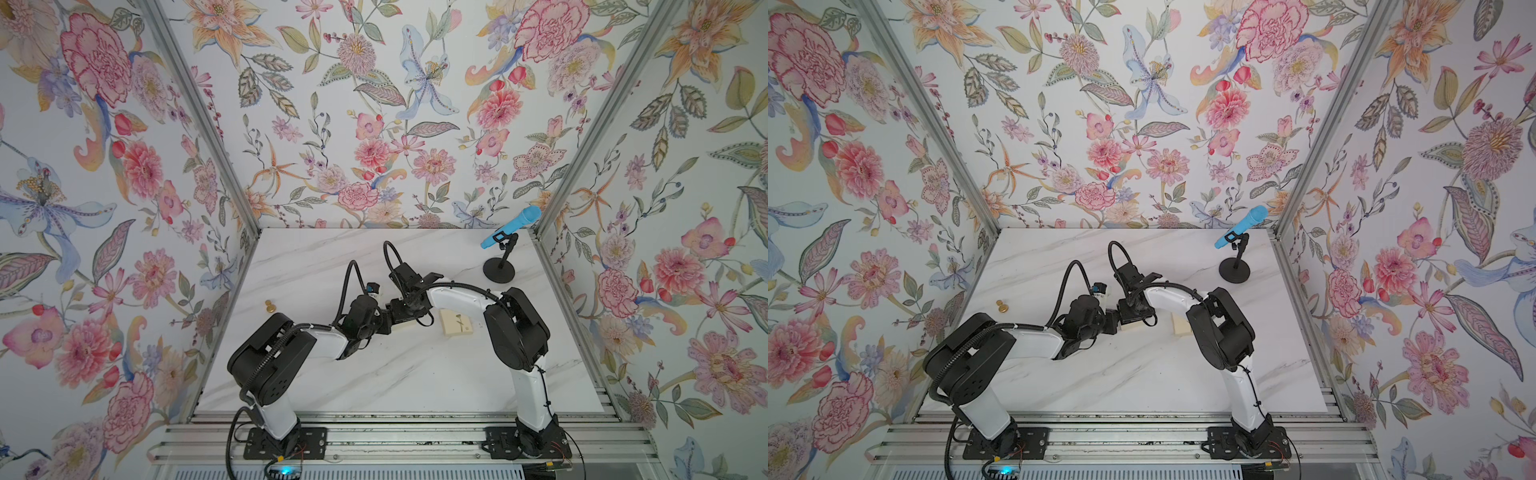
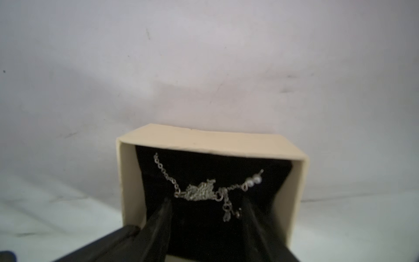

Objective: Take the necklace out of the lift-off lid jewelry box
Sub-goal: Take out the inner lining from the jewelry box.

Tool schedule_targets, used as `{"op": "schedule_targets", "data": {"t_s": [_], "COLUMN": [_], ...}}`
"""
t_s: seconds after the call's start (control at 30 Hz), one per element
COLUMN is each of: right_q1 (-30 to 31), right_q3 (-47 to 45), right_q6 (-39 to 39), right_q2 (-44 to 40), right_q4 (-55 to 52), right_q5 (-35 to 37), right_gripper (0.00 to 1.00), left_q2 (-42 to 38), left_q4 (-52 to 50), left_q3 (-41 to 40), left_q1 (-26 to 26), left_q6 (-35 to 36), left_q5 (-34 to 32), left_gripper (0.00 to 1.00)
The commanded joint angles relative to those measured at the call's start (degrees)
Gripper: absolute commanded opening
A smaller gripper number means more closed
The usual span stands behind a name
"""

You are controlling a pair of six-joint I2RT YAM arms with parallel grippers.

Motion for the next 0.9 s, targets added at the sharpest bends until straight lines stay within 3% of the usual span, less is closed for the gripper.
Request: {"op": "schedule_targets", "data": {"t_s": [0.0, 0.17, 0.3, 0.87], "right_q1": [0.7, 0.5, 0.4, -0.3], "right_q3": [-1.0, -1.4, -1.7, -2.2], "right_q6": [0.7, -0.1, -0.4, -1.5], "right_q2": [4.1, 3.4, 2.2, -7.9], "right_q4": [-2.0, -2.0, -2.0, -3.4], "right_q5": [0.5, 0.5, 0.5, 1.1], "right_gripper": [0.44, 0.17, 0.07, 0.03], "left_q2": [1.3, 1.9, 1.4, 0.6], "left_q4": [0.2, 0.2, -0.1, -2.3], "left_q3": [-0.7, -0.4, -0.4, 0.3], "left_q1": [0.4, 0.4, 0.4, 0.6], "left_q6": [-0.5, -0.6, -0.5, 0.5], "left_q5": [1.1, 1.3, 0.9, -0.3], "left_gripper": [0.06, 0.04, 0.04, 0.03]}}
